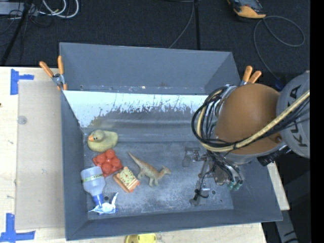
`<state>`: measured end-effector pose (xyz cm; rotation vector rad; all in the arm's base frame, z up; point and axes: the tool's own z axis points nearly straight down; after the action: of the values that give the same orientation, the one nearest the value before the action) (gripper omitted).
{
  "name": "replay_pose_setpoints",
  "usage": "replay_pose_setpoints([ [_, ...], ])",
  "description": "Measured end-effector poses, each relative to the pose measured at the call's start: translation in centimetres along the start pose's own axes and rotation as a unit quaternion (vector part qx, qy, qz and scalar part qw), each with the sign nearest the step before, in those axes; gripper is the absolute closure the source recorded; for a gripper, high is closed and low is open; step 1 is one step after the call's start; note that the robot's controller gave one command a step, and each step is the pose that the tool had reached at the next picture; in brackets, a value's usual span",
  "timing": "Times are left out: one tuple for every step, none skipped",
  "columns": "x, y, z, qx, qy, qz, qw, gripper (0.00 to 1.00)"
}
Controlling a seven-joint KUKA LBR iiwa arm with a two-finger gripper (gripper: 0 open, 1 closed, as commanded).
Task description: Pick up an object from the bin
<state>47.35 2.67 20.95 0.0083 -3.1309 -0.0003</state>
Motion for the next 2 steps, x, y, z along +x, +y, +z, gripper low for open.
replay_pose_setpoints([
  [-0.2,0.0,-0.4,0.0,-0.0041,0.001,1.0,0.0],
  [-4.5,2.9,3.3,0.0,-0.0053,-0.037,0.9993,0.0],
])
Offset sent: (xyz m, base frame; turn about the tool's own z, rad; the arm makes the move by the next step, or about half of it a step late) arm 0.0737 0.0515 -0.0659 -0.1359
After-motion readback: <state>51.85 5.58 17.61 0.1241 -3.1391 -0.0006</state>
